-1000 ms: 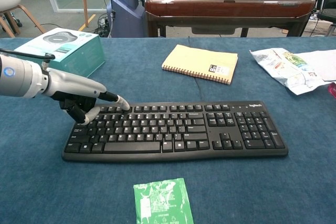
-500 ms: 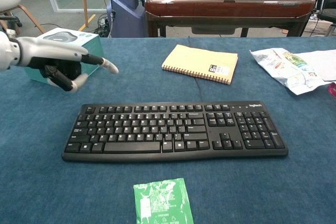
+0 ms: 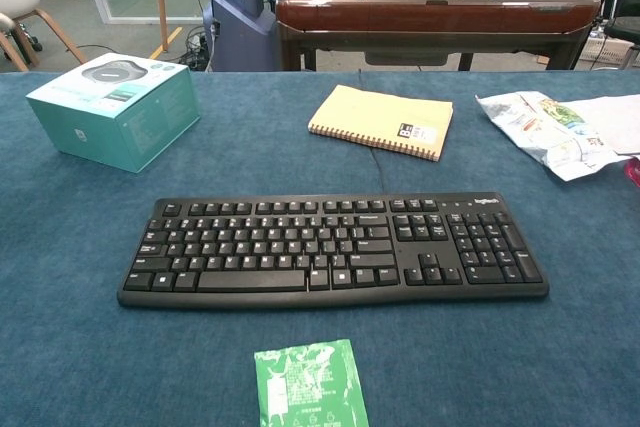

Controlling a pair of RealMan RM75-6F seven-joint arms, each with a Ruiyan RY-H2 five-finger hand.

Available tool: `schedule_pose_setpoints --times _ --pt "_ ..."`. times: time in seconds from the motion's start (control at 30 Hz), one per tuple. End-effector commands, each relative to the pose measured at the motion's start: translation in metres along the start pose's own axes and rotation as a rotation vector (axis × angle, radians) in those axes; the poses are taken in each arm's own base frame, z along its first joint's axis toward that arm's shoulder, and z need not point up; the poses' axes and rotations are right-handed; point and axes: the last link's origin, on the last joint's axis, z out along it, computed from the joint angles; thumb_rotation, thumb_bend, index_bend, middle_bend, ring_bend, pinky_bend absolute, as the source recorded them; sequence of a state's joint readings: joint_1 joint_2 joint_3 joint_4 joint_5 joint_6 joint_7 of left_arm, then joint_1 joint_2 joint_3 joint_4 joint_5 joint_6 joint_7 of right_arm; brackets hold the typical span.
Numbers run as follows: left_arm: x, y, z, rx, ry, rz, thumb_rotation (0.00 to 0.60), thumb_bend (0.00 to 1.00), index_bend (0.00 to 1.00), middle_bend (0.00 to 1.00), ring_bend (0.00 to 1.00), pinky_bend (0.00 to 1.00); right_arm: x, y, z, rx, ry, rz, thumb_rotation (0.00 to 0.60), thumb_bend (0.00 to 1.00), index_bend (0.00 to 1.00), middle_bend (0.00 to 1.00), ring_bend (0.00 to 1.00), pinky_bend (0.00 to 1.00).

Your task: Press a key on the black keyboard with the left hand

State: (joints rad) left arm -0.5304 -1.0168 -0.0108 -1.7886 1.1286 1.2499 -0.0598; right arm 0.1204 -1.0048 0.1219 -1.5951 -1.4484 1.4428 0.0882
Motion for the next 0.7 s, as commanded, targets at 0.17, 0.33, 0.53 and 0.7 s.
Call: schedule_pose_setpoints --times 0.17,0.33,0.53,0.7 --pt "-0.002 -0.039 -0.058 0.087 0.173 0.022 0.497 0.30 0.13 0.24 0.25 0.37 0.000 -0.005 0.007 0.026 -0.002 -0.002 0.600 0.05 0.00 0.05 0.07 0.04" --pt "-0.010 -0.040 -0.080 0.072 0.216 0.068 0.468 0.27 0.12 0.12 0.11 0.18 -0.001 -0.008 0.011 0.034 -0.002 0.004 0.600 0.05 0.00 0.05 0.07 0.04" --pt "-0.017 -0.041 -0.089 0.087 0.201 0.087 0.378 0.26 0.10 0.09 0.11 0.14 -0.003 -0.008 0.012 0.041 -0.013 0.007 0.600 0.05 0.00 0.05 0.07 0.04" --pt "-0.017 -0.039 -0.089 0.086 0.203 0.085 0.385 0.26 0.10 0.09 0.11 0.12 -0.004 -0.007 0.010 0.036 -0.013 0.011 0.600 0.05 0.00 0.05 0.07 0.04"
